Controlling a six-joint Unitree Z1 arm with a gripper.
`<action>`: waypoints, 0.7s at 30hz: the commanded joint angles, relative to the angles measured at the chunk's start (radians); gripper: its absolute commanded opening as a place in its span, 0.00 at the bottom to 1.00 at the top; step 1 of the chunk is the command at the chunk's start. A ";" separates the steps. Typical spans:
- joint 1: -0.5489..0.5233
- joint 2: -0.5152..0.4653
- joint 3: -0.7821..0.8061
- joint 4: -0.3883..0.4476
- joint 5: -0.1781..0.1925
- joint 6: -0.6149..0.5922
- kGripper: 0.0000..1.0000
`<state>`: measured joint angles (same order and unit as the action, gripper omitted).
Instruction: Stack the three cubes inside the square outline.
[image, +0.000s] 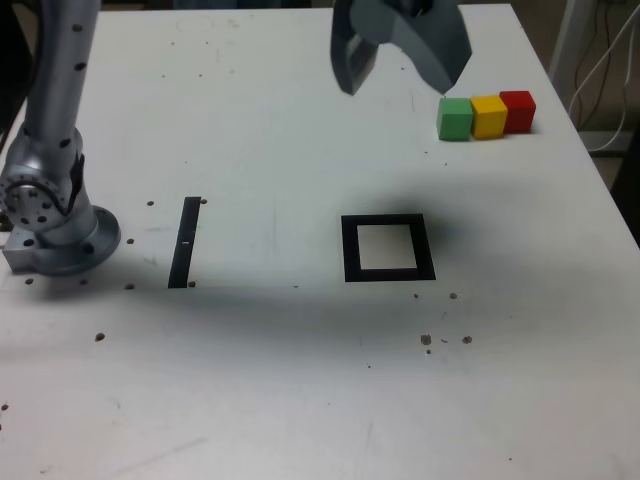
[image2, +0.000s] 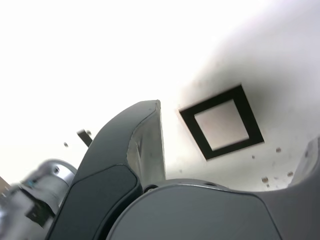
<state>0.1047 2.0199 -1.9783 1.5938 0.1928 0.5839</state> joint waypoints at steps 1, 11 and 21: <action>0.022 0.029 -0.043 0.015 0.012 0.043 0.99; 0.064 0.158 -0.264 0.040 0.101 0.264 0.99; 0.120 0.314 -0.489 0.039 0.169 0.476 0.98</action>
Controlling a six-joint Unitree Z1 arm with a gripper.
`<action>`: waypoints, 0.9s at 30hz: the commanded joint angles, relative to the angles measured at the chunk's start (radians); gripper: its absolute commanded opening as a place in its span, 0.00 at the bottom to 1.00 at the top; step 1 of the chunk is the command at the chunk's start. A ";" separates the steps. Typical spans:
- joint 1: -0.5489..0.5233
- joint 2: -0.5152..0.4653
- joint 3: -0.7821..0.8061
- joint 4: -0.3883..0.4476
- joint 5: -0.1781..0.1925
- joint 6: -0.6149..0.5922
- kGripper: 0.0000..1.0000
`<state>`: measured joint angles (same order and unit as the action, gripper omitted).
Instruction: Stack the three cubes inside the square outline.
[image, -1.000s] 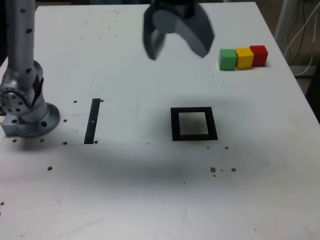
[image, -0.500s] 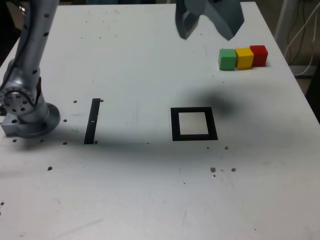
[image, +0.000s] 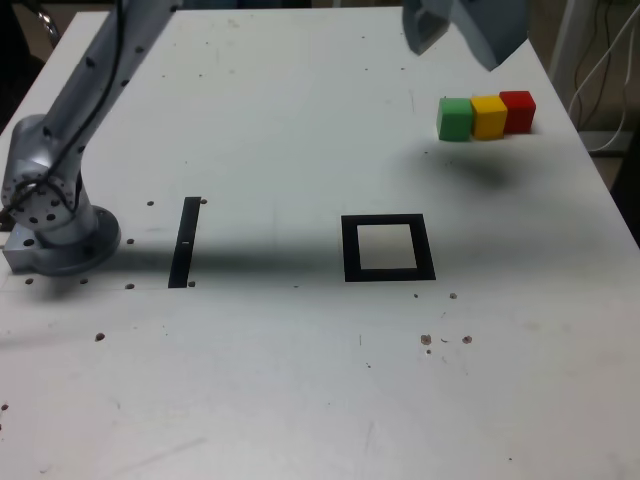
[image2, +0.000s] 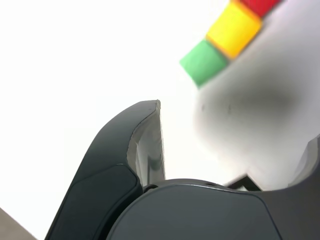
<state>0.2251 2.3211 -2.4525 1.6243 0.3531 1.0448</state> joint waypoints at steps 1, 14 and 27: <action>0.000 0.026 -0.038 0.005 0.023 0.048 0.98; -0.044 0.061 -0.039 -0.165 0.172 0.347 0.99; -0.050 0.118 -0.032 -0.322 0.200 0.420 0.92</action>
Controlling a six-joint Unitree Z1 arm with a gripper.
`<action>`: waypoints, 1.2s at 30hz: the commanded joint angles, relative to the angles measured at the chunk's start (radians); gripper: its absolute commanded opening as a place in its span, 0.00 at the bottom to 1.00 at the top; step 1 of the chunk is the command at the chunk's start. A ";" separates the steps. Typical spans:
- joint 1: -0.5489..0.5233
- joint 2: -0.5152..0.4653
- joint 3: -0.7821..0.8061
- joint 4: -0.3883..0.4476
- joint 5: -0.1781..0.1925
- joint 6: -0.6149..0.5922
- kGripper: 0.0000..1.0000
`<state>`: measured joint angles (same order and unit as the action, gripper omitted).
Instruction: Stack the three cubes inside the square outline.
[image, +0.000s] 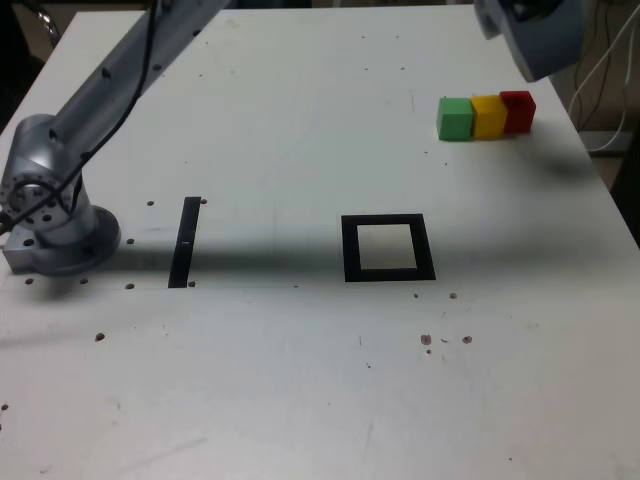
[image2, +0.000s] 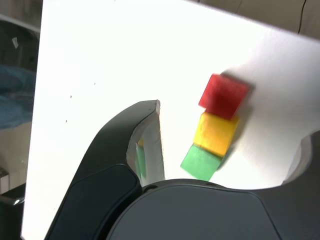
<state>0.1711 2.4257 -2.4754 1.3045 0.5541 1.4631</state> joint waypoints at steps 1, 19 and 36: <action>0.007 0.023 -0.012 -0.003 -0.002 0.002 0.92; 0.064 0.119 -0.078 -0.022 -0.084 0.006 0.92; 0.078 0.149 -0.064 -0.013 -0.166 0.005 0.94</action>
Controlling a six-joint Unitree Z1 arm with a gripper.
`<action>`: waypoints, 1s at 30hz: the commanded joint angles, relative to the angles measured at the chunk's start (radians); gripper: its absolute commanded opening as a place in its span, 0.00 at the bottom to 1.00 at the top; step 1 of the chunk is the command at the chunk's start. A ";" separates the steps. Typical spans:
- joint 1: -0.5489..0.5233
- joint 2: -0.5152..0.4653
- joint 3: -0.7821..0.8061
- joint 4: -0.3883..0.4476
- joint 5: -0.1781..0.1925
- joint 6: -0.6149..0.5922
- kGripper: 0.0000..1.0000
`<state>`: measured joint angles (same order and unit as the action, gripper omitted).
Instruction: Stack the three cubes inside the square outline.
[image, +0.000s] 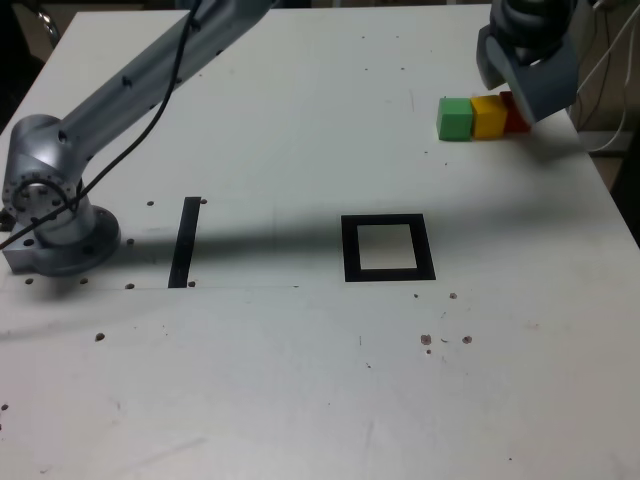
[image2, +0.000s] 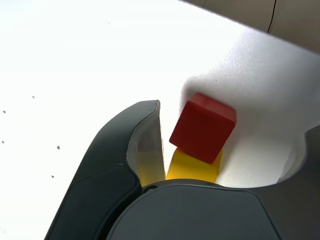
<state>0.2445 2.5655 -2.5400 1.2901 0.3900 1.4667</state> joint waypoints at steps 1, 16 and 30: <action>0.005 0.012 0.000 0.002 -0.002 0.002 0.94; 0.015 0.045 -0.045 0.002 -0.007 0.003 0.91; 0.021 0.057 -0.060 -0.006 -0.055 0.024 0.78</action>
<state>0.2620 2.6168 -2.5959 1.2873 0.3404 1.4851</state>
